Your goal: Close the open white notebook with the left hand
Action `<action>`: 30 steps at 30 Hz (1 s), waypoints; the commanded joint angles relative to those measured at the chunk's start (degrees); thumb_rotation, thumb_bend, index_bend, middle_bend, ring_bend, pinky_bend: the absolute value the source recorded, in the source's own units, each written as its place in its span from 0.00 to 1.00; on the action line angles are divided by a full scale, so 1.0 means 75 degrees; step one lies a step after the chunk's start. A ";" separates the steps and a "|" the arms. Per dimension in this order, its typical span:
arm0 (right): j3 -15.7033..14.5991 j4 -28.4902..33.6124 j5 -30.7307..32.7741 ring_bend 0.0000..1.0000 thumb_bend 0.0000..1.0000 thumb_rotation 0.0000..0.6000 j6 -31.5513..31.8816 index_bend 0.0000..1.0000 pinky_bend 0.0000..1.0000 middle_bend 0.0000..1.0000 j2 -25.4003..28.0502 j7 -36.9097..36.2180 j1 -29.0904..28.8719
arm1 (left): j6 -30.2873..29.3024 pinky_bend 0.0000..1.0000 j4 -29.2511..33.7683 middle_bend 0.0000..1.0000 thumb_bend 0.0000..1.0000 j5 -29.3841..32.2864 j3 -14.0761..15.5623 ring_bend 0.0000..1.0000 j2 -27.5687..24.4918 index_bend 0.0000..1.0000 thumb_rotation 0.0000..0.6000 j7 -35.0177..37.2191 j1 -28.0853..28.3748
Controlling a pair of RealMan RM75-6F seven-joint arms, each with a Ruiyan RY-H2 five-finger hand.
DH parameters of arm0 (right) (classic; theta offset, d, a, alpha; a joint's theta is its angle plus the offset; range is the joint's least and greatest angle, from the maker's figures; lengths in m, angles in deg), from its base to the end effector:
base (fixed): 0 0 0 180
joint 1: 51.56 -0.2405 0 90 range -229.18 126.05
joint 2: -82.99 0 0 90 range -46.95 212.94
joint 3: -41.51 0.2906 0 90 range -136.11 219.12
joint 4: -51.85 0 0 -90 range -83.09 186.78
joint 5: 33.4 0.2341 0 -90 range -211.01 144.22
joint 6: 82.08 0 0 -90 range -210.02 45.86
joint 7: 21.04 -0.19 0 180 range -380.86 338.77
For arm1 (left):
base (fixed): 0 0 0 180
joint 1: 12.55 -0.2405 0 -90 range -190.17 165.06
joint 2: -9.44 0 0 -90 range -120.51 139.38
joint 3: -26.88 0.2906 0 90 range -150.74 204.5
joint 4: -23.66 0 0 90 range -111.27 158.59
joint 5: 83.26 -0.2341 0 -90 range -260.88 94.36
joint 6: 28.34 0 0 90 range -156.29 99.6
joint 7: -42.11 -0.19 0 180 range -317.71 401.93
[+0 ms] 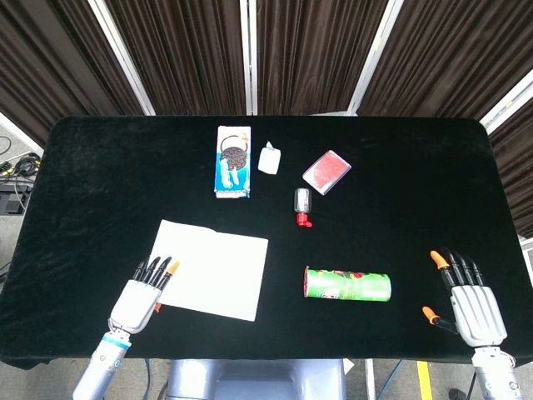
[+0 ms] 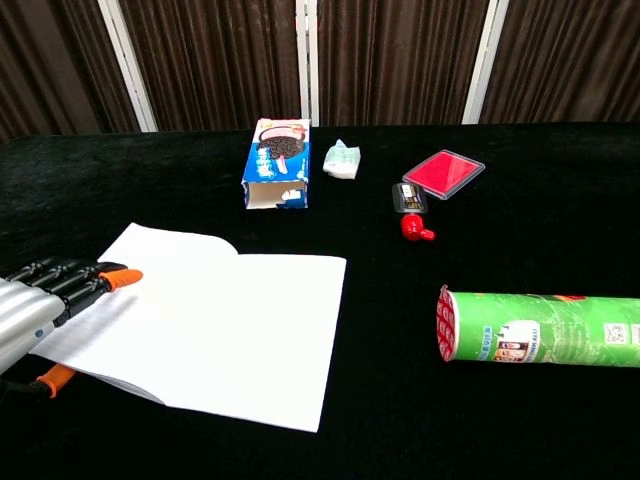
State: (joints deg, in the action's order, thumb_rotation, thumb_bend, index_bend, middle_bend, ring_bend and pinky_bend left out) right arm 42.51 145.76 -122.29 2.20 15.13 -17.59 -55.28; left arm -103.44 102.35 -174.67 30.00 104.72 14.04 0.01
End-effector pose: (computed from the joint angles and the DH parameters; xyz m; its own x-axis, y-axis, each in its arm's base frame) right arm -0.3373 -0.2157 0.1139 0.3713 -0.0593 0.9266 -0.9283 -0.0471 0.3689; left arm -0.2696 0.2323 -0.0776 0.6061 0.1266 0.7852 0.7676 -0.3515 -0.5359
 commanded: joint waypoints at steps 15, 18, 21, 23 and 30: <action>-0.0012 0.0005 -0.0011 0.00 0.09 1.00 0.0003 0.00 0.00 0.00 -0.0014 0.0025 0.0006 | -0.0328 0.00 0.0852 0.00 0.52 -0.0546 -0.0294 0.00 -0.0275 0.00 1.00 -0.0297 0.0334; -0.0011 0.0005 -0.0016 0.00 0.09 1.00 0.0005 0.00 0.00 0.00 -0.0006 0.0012 0.0005 | -0.0230 0.00 0.0877 0.00 0.47 -0.0592 -0.0473 0.00 -0.0128 0.00 1.00 -0.0345 0.0535; -0.0003 0.0006 -0.0008 0.00 0.09 1.00 0.0006 0.00 0.00 0.00 0.0000 -0.0004 0.0005 | -0.0093 0.00 0.0891 0.00 0.47 -0.0548 -0.0554 0.00 0.0009 0.00 1.00 -0.0470 0.0656; 0.0004 0.0002 0.0007 0.00 0.09 1.00 -0.0003 0.00 0.00 0.00 0.0007 -0.0019 0.0001 | -0.0043 0.00 0.0916 0.00 0.46 -0.0568 -0.0582 0.00 0.0127 0.00 1.00 -0.0558 0.0727; 0.0005 0.0000 0.0010 0.00 0.09 1.00 -0.0011 0.00 0.00 0.00 0.0017 -0.0042 -0.0003 | 0.0000 0.00 0.0874 0.00 0.39 -0.0589 -0.0578 0.00 0.0404 0.00 1.00 -0.0717 0.0826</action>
State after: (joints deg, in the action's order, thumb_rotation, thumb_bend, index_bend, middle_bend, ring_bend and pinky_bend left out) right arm 42.55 145.76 -122.22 2.12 15.26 -17.90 -55.31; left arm -103.44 108.96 -179.11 25.66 107.68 8.72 6.16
